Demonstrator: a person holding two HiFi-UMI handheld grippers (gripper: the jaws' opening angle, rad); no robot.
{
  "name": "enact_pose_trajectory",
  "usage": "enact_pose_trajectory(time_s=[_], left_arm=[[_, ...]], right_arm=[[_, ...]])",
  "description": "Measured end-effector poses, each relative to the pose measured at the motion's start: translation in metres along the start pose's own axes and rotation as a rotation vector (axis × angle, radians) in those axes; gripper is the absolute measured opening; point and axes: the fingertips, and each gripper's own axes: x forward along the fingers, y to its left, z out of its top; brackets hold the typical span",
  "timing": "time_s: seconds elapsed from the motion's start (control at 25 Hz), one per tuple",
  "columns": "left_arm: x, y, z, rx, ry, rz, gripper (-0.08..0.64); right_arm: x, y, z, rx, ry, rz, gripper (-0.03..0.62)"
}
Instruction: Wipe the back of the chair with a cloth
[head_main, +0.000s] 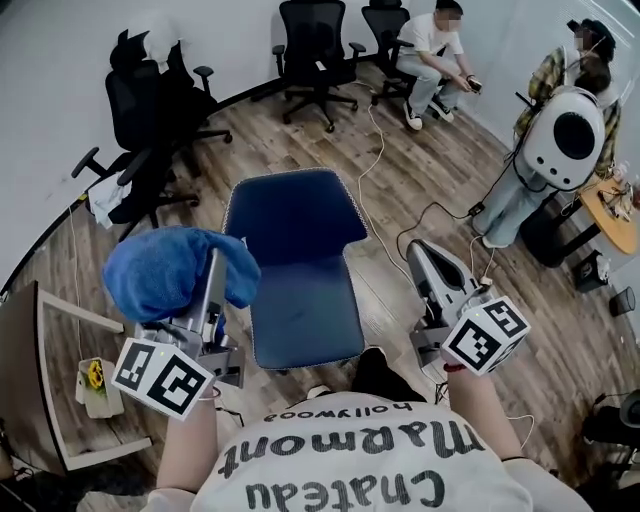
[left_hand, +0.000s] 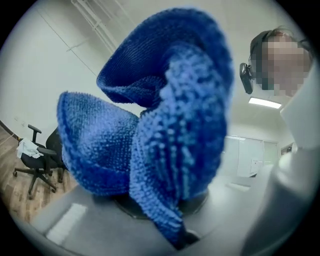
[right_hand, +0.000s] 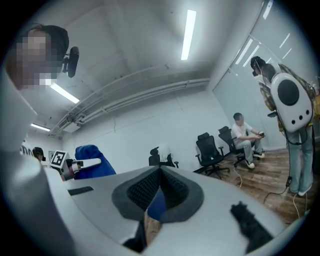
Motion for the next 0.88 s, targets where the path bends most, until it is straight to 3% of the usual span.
enact_pose_trajectory(time_s=[0.24, 0.68, 0.76, 0.88], left_arm=[[0.029, 0.010, -0.011, -0.013, -0.011, 0.044, 0.034], [0.087, 0.077, -0.072, -0.057, 0.045, 0.342, 0.035], [0.108, 0.086, -0.095, -0.052, 0.093, 0.397, 0.034], [0.133, 0.106, -0.145, -0.009, 0.241, 0.453, 0.034]], right_arm=[[0.048, -0.027, -0.004, -0.004, 0.062, 0.090, 0.015], [0.171, -0.091, -0.035, -0.009, 0.210, 0.270, 0.015], [0.180, -0.118, -0.047, 0.007, 0.256, 0.275, 0.015], [0.181, -0.153, -0.067, 0.048, 0.333, 0.271, 0.015]])
